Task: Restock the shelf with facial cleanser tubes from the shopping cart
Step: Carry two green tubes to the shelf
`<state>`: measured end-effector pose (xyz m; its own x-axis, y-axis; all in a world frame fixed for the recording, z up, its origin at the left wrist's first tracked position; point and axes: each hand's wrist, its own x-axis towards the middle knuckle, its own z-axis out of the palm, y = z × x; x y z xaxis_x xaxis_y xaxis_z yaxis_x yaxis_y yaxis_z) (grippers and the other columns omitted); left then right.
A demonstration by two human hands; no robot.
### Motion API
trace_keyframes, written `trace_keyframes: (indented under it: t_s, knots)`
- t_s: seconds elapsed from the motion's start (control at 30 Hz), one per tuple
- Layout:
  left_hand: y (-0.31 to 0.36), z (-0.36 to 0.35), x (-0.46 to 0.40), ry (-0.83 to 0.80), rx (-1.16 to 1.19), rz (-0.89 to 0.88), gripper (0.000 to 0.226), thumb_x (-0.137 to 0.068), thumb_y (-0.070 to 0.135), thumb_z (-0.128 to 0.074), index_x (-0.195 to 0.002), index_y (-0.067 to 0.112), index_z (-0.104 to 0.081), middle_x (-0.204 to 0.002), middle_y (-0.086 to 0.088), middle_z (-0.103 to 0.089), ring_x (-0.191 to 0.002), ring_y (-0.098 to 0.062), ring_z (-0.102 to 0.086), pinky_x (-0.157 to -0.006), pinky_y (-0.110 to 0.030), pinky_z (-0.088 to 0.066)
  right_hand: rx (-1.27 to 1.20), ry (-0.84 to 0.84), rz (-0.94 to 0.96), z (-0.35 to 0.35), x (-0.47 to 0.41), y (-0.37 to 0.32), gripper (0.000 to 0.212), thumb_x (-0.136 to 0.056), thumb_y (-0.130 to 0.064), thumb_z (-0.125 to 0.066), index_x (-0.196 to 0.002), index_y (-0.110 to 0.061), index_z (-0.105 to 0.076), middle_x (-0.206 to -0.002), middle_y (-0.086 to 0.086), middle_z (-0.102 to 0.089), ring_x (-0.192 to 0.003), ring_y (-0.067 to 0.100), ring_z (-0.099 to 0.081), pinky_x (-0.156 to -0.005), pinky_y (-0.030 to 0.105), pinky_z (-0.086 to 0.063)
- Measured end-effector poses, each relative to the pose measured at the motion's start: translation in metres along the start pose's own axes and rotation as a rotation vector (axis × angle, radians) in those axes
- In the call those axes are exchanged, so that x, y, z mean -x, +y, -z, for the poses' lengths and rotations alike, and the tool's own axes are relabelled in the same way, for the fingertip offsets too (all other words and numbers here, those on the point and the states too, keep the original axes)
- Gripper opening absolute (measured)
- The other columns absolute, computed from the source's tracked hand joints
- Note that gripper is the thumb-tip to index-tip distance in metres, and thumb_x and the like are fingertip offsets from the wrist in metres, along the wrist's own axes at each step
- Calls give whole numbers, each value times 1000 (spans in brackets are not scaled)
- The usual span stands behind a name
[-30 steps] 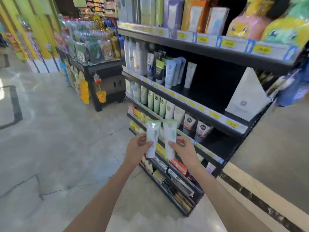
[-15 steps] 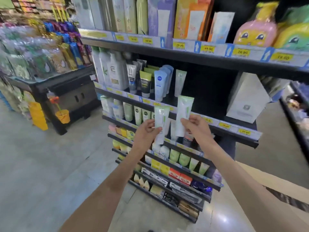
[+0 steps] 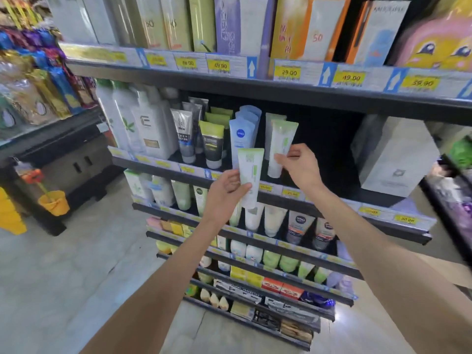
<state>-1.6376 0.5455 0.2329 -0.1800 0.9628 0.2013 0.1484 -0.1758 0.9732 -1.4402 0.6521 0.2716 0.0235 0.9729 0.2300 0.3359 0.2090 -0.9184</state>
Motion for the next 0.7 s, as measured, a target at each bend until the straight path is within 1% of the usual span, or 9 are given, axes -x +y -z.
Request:
trace_keyframes:
  t_s: [0.07,0.13,0.27,0.4,0.57,0.63,0.7]
  knots:
    - [-4,2,-8,-17,0,-7,40,-91,23,-78,-128,19,-64,-117,8,-74,-103,-10,-71,-95,-37,-58,69,-10,-2,-9,-5,5,35,-88,-26,-79,-114,-14,-59,-108,-3,-66,-99,11,-66,-76,20,-52]
    - [-8,4,-14,-37,-2,-12,38,-91,22,-78,-126,19,-64,-116,10,-74,-101,-11,-72,-94,-38,-58,113,-12,-12,-16,-9,6,33,-90,-23,-78,-114,-14,-57,-108,-3,-66,-93,6,-64,-70,13,-46]
    - [-14,7,-22,-66,13,-17,38,-91,21,-78,-126,19,-64,-117,8,-74,-103,-11,-72,-95,-40,-58,157,-7,-29,-23,-17,8,31,-90,-21,-77,-113,-15,-56,-109,-2,-65,-95,8,-63,-67,10,-43]
    - [-20,7,-23,-53,58,-2,37,-90,22,-78,-124,21,-64,-117,9,-73,-105,-11,-71,-99,-39,-56,169,1,-41,-28,-22,9,31,-89,-21,-78,-111,-17,-56,-106,-4,-65,-96,11,-65,-69,12,-44]
    - [-21,7,-25,-65,74,4,39,-90,23,-78,-127,20,-63,-119,8,-73,-108,-10,-70,-100,-38,-56,172,33,-51,-39,-29,7,35,-91,-20,-77,-119,-11,-58,-109,-2,-64,-97,12,-64,-69,13,-44]
    - [-21,7,-24,-65,71,3,40,-90,23,-78,-128,20,-63,-120,8,-72,-108,-9,-70,-99,-36,-56,167,43,-53,-42,-32,7,35,-90,-19,-77,-118,-10,-58,-112,1,-66,-99,13,-64,-74,16,-47]
    - [-19,8,-23,-70,60,-4,40,-91,23,-78,-128,19,-63,-120,9,-72,-107,-9,-70,-99,-36,-56,170,52,-53,-44,-35,8,35,-90,-19,-77,-118,-9,-58,-115,4,-67,-100,14,-64,-82,23,-51]
